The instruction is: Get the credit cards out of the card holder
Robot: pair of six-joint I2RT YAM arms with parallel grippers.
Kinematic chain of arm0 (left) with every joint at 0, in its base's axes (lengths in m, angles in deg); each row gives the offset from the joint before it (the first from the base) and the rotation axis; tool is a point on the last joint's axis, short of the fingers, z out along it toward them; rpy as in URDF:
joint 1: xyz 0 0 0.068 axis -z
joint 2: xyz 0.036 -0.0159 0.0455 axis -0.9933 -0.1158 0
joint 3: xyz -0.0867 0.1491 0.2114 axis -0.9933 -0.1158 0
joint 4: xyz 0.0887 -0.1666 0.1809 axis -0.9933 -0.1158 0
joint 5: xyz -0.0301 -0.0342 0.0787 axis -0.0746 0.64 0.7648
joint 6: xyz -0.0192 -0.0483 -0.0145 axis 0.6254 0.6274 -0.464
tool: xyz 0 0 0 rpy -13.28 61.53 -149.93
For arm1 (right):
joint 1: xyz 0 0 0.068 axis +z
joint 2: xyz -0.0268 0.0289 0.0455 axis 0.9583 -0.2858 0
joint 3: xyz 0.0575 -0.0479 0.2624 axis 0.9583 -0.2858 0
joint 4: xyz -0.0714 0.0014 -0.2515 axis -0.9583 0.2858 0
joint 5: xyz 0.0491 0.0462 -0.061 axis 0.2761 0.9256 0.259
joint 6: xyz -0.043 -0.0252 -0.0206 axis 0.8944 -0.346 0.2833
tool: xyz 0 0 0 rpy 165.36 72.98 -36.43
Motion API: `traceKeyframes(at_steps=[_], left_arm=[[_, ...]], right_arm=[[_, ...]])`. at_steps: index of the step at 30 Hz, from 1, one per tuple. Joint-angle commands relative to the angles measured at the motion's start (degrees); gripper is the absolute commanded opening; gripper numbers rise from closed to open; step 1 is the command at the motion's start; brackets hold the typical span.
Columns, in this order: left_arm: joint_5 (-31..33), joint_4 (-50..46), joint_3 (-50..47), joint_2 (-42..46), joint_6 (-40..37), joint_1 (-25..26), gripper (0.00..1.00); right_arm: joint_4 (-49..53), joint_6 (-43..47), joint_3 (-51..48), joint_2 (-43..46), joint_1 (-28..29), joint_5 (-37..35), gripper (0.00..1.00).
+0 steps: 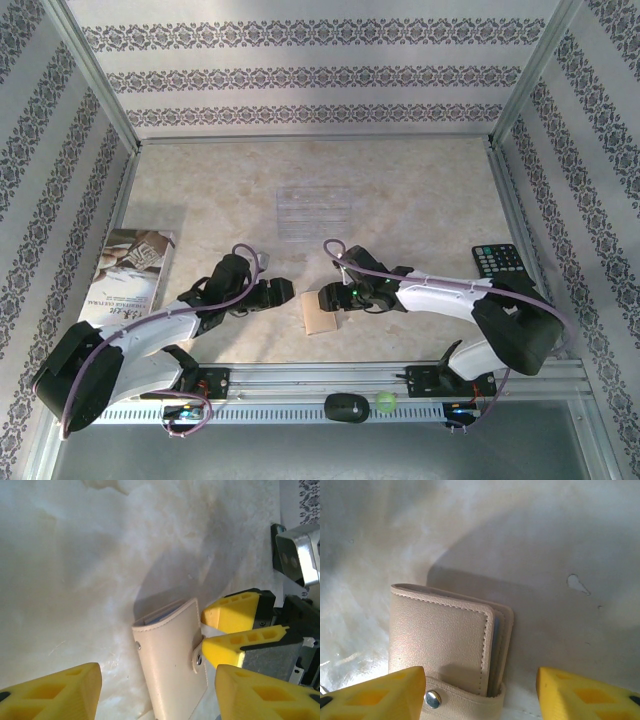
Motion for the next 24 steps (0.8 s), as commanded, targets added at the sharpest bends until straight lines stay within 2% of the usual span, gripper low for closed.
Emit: traceKeyframes(at_steps=[1,4,9,15,19,22,24], left_arm=[[-0.6,2.9,-1.4,1.3,0.9,1.2,0.62],[-1.1,3.9,-1.9,0.8,0.9,1.8,0.6],[-2.1,4.0,-2.3,0.0,0.7,2.0,0.55],[-3.2,3.5,-1.9,0.0,0.2,2.0,0.55],[-3.8,4.4,-2.2,-0.1,0.4,2.1,0.59],[-4.1,5.2,-2.3,-0.1,0.7,2.1,0.61],[-3.9,5.4,-2.2,-0.1,0.7,2.0,0.62]], right_arm=[[-2.6,1.0,0.5,-2.4,0.5,1.7,0.6],[-2.8,1.0,1.4,-4.5,0.5,1.4,0.6],[-3.2,1.8,3.1,-8.2,1.0,2.3,0.52],[-5.2,1.8,3.0,-10.0,1.2,2.7,0.27],[-6.5,2.5,3.0,-9.5,1.2,2.8,0.15],[-7.3,3.1,3.2,-8.8,1.0,3.1,0.01],[-7.8,3.5,3.4,-8.1,0.6,3.2,0.0]])
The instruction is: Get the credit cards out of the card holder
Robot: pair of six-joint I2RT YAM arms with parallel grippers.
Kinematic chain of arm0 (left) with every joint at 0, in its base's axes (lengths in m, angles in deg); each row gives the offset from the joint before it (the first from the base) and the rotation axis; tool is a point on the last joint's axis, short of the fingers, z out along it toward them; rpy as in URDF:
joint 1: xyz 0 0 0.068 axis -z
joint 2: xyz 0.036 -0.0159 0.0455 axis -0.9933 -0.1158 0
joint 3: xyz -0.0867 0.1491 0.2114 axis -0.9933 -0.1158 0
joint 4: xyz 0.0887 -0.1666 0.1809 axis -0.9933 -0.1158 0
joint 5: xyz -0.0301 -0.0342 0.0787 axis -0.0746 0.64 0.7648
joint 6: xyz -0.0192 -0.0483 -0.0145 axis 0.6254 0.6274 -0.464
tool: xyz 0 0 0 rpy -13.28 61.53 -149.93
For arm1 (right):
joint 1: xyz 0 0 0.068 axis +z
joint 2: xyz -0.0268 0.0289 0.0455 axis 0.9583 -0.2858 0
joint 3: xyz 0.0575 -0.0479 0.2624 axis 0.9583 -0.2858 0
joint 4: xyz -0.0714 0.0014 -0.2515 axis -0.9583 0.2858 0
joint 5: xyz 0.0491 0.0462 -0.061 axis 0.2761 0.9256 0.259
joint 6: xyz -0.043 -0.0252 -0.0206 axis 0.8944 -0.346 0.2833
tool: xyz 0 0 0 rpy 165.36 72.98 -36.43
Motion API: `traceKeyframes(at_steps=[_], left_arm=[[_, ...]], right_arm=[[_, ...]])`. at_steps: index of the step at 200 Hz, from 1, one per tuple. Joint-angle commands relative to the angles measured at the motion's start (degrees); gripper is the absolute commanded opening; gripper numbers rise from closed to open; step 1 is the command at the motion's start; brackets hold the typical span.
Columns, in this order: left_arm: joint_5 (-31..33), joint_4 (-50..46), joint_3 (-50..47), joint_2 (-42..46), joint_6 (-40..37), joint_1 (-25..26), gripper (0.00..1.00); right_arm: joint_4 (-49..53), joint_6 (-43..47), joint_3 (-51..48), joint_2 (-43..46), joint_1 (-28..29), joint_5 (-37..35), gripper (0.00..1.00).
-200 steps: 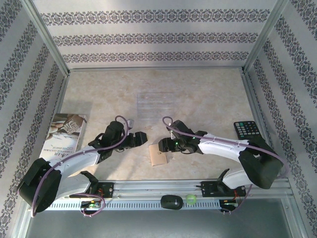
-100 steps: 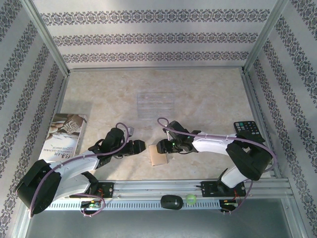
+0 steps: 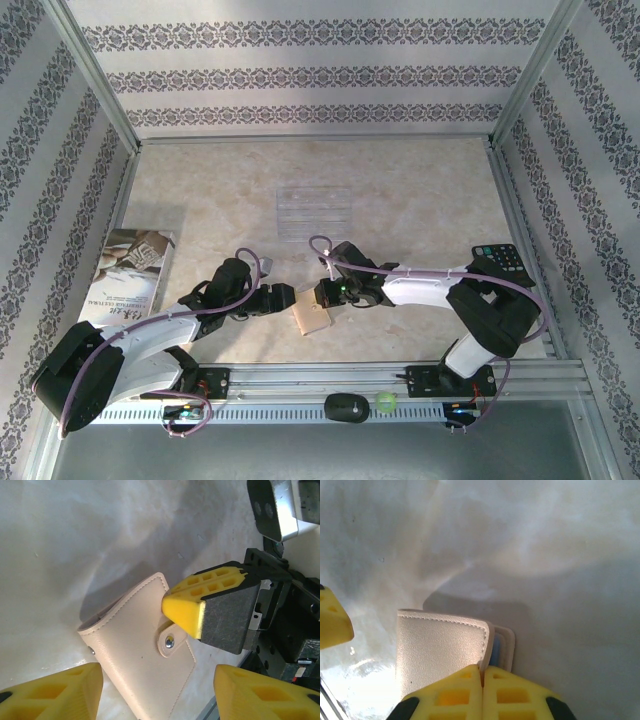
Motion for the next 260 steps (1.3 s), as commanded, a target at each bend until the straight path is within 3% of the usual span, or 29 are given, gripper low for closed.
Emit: traceKeyframes(at_steps=[1,41,67,84,138,240,260], left_arm=[[-0.8,3.2,-0.4,-0.3,0.5,0.8,0.63],[-0.1,7.5,-0.4,1.8,0.8,0.8,0.69],[1.5,6.1,1.0,5.2,-1.2,0.7,0.79],[0.7,4.2,3.6,5.9,-3.8,0.7,0.76],[-0.5,17.0,3.6,6.6,-5.4,0.4,0.74],[-7.2,31.2,4.3,1.0,-3.6,-3.7,0.75],[-8.1,34.5,3.9,0.5,-2.2,-4.0,0.68]], right_arm=[[-0.5,1.5,0.1,0.2,-0.3,0.3,0.0],[-2.5,2.7,-1.0,6.5,-4.5,2.6,0.0],[-2.4,3.6,0.1,11.2,-8.1,6.1,0.0],[-2.5,3.7,1.3,13.1,-10.1,8.9,0.0],[-8.1,-1.6,4.5,17.1,-15.8,18.9,0.0],[-24.1,-14.4,5.2,19.1,-16.1,27.4,0.0],[-27.5,-16.9,5.4,17.5,-15.9,28.4,0.0]])
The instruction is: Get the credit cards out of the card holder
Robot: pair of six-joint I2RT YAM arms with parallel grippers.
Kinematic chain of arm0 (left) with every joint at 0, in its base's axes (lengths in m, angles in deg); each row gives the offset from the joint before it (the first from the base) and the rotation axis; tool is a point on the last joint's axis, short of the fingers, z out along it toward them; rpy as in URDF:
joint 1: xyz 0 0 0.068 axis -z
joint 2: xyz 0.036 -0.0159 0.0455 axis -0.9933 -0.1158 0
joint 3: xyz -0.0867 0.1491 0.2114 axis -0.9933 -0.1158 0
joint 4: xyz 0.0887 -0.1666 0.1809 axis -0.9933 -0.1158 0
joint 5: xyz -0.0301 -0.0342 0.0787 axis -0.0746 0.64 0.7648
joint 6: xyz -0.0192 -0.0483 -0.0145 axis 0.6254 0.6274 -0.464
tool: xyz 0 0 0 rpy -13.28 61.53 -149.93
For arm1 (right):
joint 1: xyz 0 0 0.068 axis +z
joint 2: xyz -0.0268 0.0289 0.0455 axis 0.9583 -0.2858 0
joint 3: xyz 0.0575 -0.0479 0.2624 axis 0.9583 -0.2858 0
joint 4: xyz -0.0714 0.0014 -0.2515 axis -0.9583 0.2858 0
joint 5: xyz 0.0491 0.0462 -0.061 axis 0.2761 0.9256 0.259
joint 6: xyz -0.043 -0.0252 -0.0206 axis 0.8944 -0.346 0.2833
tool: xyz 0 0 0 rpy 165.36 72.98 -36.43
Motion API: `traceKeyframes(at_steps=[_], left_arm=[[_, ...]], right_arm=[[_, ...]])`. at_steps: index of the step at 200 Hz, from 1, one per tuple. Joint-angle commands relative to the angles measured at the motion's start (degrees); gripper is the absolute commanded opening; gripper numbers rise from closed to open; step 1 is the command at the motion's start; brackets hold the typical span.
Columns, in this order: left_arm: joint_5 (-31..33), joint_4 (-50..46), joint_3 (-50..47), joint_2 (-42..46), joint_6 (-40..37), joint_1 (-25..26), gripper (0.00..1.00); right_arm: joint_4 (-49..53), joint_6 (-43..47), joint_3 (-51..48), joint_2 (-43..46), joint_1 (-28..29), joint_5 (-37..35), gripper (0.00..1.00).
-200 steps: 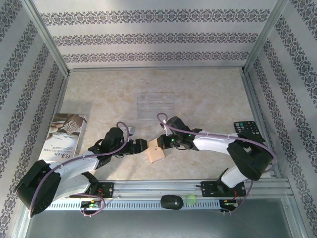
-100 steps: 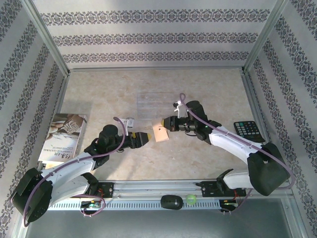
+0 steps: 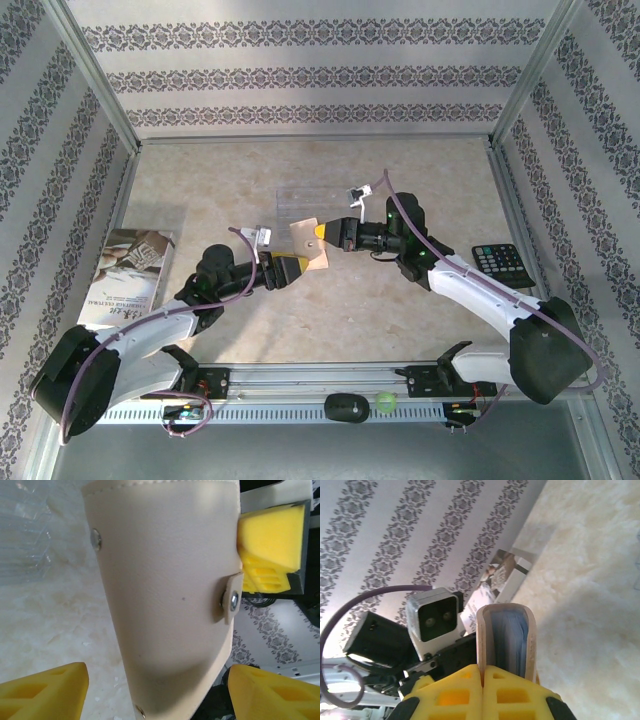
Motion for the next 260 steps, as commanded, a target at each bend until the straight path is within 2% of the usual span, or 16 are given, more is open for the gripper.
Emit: traceKeyframes(at_steps=[1,50,76,84,107,130,159,186,231,260], left_arm=[[-2.8,8.4,0.8,-0.5,1.9,-0.8,0.67],[-3.5,9.1,0.8,0.7,2.9,-0.9,0.3],[-2.1,2.8,1.7,2.9,1.4,-0.9,0.06],[-1.3,-0.2,2.2,3.8,0.7,-0.8,0.0],[4.3,-10.1,3.3,7.3,-1.3,-0.2,0.0],[14.6,-25.8,6.7,8.6,-3.5,2.3,0.0],[26.6,-33.4,9.4,7.2,-3.7,7.1,0.0],[32.5,-36.1,12.4,4.5,-4.1,10.0,0.0],[33.9,-34.6,14.5,1.9,-4.7,11.4,0.0],[33.8,-34.1,14.5,1.9,-4.7,11.8,0.0]], right_arm=[[-9.0,-4.7,1.1,-1.0,0.1,3.4,0.0],[-9.8,-5.5,1.0,-4.1,0.1,2.6,0.0],[-2.8,-3.6,1.3,-4.4,-0.4,-1.6,0.0],[1.7,-2.3,1.8,-4.1,-0.5,-4.0,0.1],[12.4,0.6,3.3,-2.8,-0.7,-10.9,0.38],[23.8,4.1,5.4,-0.7,0.2,-21.2,0.51],[33.4,6.8,9.2,0.2,5.3,-33.3,0.51],[36.3,6.9,11.7,-1.3,11.1,-40.1,0.51],[35.4,7.4,15.9,-5.9,17.2,-40.4,0.51],[36.1,7.8,18.1,-9.0,18.9,-41.4,0.51]])
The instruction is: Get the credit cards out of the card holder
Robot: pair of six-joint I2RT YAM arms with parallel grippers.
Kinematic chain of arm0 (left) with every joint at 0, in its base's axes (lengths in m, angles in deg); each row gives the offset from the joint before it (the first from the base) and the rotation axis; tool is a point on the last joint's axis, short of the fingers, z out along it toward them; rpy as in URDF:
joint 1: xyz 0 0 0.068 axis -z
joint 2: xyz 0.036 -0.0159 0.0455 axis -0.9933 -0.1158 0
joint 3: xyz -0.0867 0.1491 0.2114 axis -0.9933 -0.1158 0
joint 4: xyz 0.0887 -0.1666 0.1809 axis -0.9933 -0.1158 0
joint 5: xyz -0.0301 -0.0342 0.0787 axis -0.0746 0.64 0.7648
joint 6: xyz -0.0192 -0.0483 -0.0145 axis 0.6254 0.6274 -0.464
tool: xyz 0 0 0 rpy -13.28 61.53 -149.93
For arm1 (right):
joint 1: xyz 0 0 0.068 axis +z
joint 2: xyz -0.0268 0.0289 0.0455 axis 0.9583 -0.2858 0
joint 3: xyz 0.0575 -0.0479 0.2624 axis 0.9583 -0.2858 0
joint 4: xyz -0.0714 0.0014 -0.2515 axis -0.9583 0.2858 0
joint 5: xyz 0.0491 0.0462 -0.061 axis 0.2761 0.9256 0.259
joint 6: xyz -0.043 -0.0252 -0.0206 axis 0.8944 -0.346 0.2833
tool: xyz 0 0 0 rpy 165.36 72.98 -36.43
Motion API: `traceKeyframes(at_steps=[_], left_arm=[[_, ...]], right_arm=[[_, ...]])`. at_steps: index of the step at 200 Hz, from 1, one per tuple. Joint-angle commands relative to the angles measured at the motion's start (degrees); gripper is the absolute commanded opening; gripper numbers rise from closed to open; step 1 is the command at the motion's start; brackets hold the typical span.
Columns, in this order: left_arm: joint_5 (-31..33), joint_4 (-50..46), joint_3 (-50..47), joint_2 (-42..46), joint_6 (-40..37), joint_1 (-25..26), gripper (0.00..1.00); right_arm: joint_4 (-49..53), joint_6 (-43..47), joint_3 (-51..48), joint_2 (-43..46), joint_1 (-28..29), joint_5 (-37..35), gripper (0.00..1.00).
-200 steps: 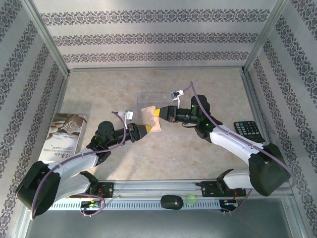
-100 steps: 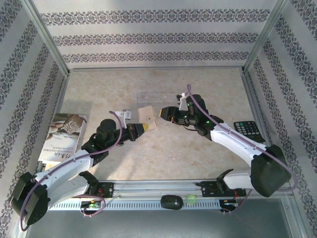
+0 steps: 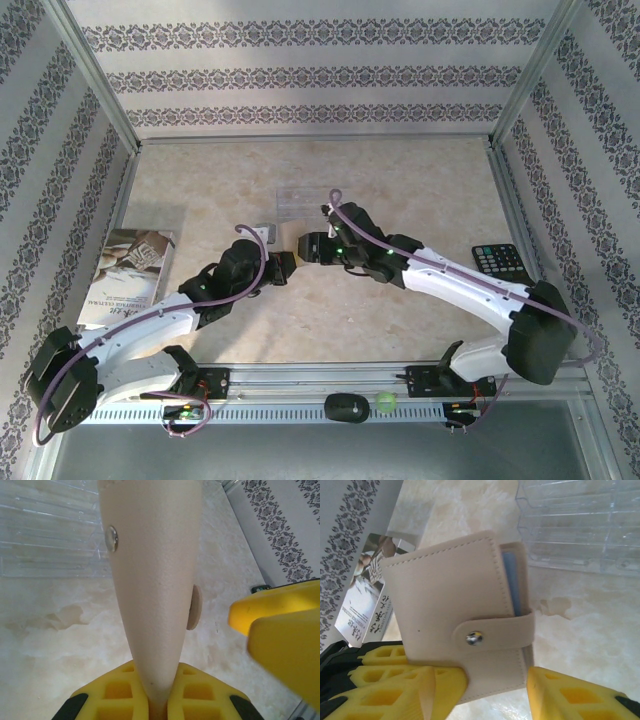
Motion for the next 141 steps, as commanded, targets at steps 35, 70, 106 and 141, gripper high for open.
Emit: traceKeyframes(at_steps=[35,70,106,141], left_arm=[[1.6,0.7,1.4,1.0,-1.4,1.4,0.0],[0.9,1.3,1.3,1.0,-1.4,1.5,0.0],[1.5,1.3,1.1,1.7,-1.3,1.7,0.0],[2.2,1.0,1.0,3.2,-1.9,1.7,0.0]], right_arm=[[2.0,2.3,4.5,-3.5,1.9,-4.7,0.51],[2.4,2.4,5.7,-5.0,2.0,-5.2,0.5],[4.8,2.7,7.0,-6.9,2.0,-6.8,0.45],[6.8,2.9,7.2,-8.3,2.0,-7.9,0.38]])
